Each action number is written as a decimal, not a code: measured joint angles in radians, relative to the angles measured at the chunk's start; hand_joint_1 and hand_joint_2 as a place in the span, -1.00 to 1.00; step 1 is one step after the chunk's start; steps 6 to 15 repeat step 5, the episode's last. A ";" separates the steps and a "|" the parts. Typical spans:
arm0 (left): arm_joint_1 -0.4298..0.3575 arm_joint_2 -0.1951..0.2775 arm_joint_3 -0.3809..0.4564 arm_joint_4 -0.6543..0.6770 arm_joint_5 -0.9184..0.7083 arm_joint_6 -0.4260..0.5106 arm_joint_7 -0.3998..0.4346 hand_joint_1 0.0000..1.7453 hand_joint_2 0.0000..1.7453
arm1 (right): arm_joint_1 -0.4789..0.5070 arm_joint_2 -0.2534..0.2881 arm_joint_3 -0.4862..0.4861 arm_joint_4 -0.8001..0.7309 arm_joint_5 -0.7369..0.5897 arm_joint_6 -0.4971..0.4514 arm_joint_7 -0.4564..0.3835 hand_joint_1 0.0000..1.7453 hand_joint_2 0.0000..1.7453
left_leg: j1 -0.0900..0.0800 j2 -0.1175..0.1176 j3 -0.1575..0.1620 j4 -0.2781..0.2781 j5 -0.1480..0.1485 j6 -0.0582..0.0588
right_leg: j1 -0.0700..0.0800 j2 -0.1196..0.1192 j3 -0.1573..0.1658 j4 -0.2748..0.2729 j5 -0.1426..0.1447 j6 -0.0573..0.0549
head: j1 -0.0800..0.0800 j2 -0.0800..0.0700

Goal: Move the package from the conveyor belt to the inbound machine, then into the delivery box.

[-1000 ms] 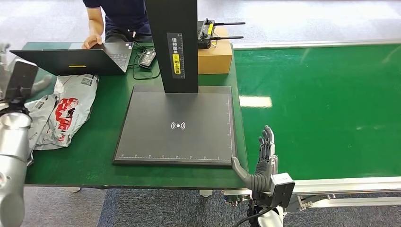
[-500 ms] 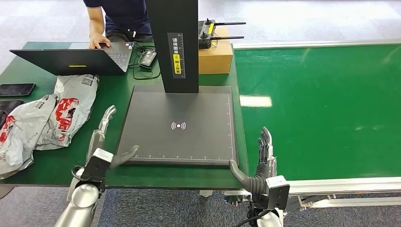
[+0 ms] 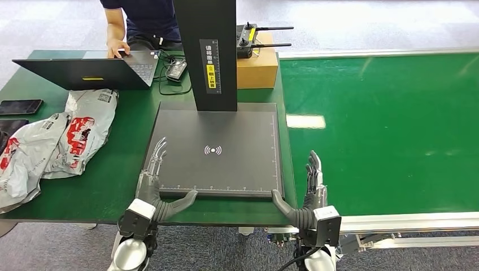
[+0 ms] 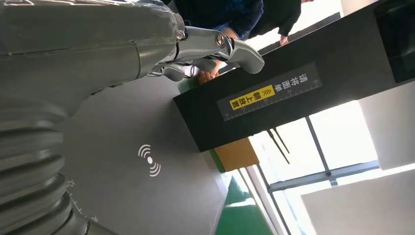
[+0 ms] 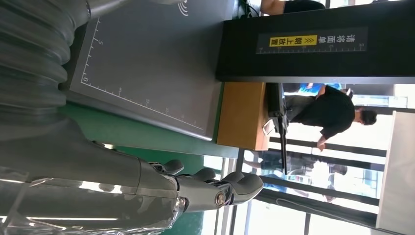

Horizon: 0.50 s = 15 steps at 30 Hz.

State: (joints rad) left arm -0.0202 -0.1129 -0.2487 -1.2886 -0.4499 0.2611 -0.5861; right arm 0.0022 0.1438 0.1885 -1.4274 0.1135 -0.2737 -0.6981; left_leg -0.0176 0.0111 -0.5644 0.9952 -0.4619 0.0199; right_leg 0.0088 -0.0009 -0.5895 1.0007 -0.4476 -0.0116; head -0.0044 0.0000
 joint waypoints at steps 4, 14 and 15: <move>0.016 -0.019 0.000 -0.004 -0.012 0.035 -0.011 -1.00 1.00 | -0.003 0.000 0.003 0.012 0.020 -0.013 0.000 -1.00 1.00 | 0.000 0.000 0.000 0.000 0.000 0.000 | 0.000 0.000 0.000 0.000 0.000 0.000 | 0.000 0.000; 0.019 -0.022 0.000 -0.005 -0.011 0.039 -0.014 -1.00 1.00 | -0.003 0.000 0.004 0.014 0.023 -0.013 0.000 -1.00 1.00 | 0.000 0.000 0.000 0.000 0.000 0.000 | 0.000 0.000 0.000 0.000 0.000 0.000 | 0.000 0.000; 0.019 -0.022 0.000 -0.005 -0.011 0.039 -0.014 -1.00 1.00 | -0.003 0.000 0.004 0.014 0.023 -0.013 0.000 -1.00 1.00 | 0.000 0.000 0.000 0.000 0.000 0.000 | 0.000 0.000 0.000 0.000 0.000 0.000 | 0.000 0.000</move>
